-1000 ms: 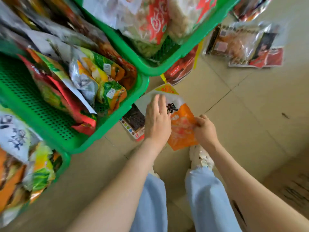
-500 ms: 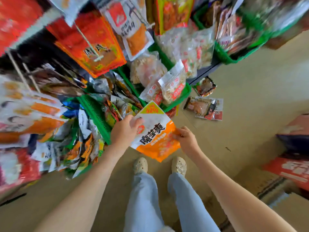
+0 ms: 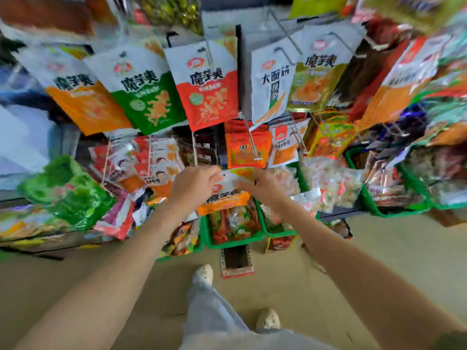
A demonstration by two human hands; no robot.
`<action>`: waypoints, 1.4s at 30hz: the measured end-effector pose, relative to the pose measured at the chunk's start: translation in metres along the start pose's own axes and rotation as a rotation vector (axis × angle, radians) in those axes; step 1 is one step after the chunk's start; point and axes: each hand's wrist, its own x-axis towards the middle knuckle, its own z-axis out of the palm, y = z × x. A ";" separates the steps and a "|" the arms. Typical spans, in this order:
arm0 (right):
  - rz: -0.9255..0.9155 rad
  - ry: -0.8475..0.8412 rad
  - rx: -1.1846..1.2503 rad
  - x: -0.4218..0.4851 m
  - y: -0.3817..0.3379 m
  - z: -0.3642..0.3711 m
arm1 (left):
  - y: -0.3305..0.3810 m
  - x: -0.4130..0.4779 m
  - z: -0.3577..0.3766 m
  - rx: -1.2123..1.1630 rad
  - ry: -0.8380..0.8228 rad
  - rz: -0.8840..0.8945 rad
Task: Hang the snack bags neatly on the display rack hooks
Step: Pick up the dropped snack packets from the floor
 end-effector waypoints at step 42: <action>-0.430 -0.027 0.212 0.161 -0.320 0.186 | -0.278 0.015 -0.240 -0.279 0.353 -0.243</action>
